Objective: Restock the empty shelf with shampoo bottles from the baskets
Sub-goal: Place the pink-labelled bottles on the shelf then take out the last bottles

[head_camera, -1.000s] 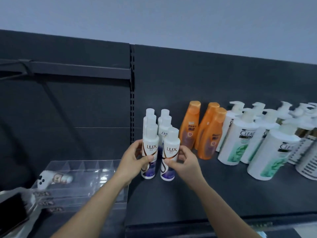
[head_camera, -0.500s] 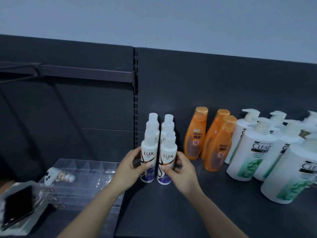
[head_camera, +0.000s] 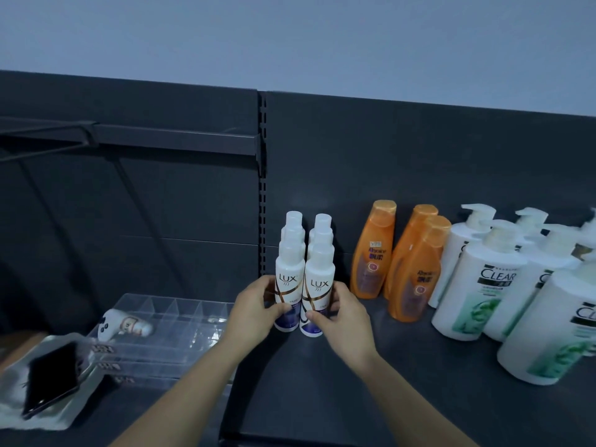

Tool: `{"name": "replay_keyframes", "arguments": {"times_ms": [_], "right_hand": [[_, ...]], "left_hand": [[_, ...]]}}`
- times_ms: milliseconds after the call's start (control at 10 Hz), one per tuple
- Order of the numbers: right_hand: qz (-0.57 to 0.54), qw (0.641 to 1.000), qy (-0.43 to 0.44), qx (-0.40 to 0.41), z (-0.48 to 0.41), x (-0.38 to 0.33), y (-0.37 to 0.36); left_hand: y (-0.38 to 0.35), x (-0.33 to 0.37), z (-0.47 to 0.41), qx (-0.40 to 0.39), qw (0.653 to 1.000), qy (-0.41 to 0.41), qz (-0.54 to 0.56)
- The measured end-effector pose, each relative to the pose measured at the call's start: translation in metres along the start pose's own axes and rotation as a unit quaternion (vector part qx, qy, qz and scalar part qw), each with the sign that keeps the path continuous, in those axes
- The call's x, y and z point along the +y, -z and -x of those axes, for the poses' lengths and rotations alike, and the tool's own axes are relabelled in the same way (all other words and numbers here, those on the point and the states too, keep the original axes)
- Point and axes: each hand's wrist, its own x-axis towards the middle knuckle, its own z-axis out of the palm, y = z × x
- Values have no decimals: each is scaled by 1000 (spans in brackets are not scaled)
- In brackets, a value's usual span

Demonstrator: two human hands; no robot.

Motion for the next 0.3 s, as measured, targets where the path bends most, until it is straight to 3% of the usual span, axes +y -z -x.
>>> {"name": "replay_keyframes", "arguments": {"times_ms": [300], "right_hand": [[33,998,-58,-3,14,-18,5]], "left_hand": [[18,5,5,-59,994,-23,-91]]}}
